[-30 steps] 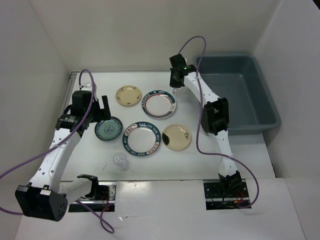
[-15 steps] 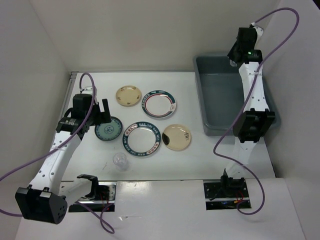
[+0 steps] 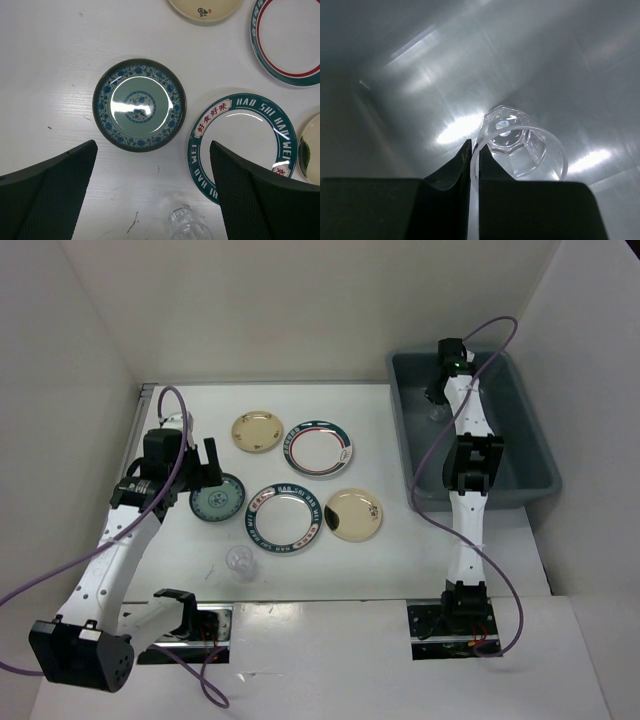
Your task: Place the mixed dishes into the plastic bin
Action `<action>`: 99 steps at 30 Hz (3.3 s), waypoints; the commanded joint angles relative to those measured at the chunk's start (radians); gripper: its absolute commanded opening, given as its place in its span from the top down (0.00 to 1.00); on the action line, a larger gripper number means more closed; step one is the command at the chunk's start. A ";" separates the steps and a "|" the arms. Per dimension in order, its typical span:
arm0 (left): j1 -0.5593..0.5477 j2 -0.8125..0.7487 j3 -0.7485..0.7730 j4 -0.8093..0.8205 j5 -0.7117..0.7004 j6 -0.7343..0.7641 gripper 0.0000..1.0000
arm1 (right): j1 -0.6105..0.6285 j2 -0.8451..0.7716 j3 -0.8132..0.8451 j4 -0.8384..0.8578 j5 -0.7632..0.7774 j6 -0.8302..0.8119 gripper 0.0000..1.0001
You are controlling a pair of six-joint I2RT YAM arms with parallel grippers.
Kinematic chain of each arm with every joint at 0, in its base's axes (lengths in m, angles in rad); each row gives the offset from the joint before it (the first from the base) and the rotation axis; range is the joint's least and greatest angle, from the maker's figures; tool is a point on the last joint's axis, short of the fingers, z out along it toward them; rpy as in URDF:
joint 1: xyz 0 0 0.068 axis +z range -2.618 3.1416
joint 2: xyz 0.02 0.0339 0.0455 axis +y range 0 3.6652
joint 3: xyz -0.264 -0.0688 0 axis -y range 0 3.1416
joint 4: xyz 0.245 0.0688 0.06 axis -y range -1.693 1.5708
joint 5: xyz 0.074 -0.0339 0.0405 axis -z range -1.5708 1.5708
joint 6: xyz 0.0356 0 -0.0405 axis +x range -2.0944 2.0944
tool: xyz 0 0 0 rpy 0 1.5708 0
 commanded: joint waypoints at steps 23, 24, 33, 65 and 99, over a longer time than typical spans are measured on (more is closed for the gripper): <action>-0.004 0.024 -0.014 0.051 0.014 -0.013 0.00 | 0.064 -0.142 0.316 -0.041 -0.283 -0.007 0.47; -0.004 0.024 -0.014 0.051 0.014 -0.013 0.00 | 0.093 -0.222 0.278 -0.020 -0.330 -0.016 0.46; -0.004 -0.016 -0.082 0.103 -0.002 -0.116 0.00 | 0.481 -0.461 -0.258 0.132 -0.288 -0.079 0.43; 0.036 0.215 -0.275 0.825 0.229 -0.562 0.28 | 0.635 -0.364 -0.571 0.167 0.184 0.022 0.43; -0.094 1.032 0.125 1.077 0.452 -0.616 0.45 | 0.500 -0.286 -0.264 0.031 0.166 0.061 0.48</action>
